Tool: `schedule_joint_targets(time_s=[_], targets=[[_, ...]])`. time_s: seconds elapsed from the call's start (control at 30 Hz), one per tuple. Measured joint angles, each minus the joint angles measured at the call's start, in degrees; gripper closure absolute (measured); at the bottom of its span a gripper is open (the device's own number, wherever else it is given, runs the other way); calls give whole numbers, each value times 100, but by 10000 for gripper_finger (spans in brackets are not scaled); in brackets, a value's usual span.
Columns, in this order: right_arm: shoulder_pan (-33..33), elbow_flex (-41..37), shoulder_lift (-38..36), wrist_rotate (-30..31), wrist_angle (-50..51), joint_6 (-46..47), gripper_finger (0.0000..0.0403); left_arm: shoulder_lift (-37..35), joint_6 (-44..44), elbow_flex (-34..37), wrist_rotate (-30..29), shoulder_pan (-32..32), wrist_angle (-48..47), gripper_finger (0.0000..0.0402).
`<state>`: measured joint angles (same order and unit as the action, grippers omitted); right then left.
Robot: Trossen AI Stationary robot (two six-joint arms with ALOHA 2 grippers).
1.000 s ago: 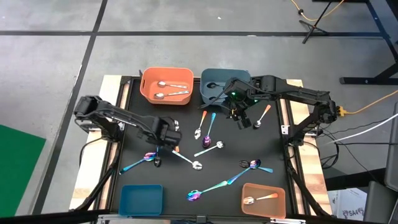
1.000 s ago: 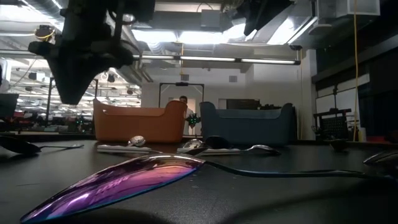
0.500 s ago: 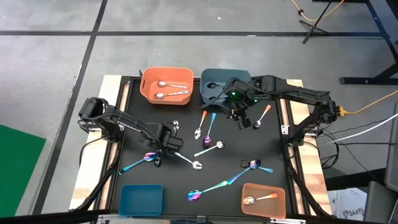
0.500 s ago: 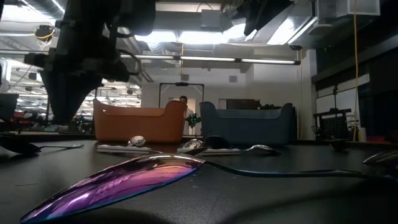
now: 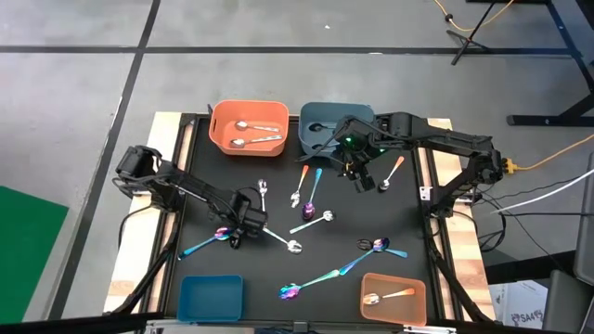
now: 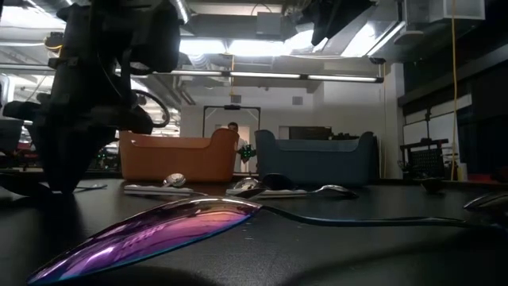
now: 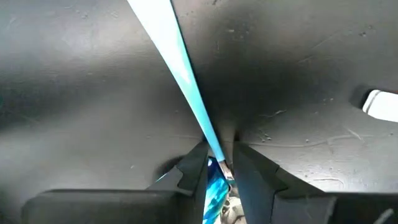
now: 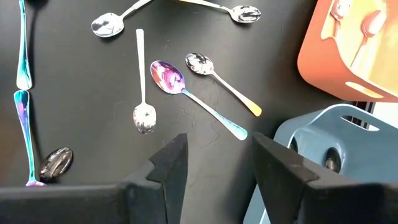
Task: Sort silverware by color (type)
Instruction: Put the blue spoon into the top blue bin
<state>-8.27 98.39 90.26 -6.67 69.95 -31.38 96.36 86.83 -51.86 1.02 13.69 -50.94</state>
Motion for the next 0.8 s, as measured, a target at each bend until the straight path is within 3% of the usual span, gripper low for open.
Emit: schedule_joint_targets(time_s=[0.23,0.5,0.7,0.8], targets=[[0,0,0,-1,0,0,237,-13,-23,63,-18,0,145,335],[0,0,0,1,151,-32,237,-10,-35,70,-177,7,355,394],[0,0,-3,-5,480,-76,237,-4,-190,79,-249,9,465,393],[0,0,-7,-322,479,-79,237,-22,-372,62,-368,9,492,397]])
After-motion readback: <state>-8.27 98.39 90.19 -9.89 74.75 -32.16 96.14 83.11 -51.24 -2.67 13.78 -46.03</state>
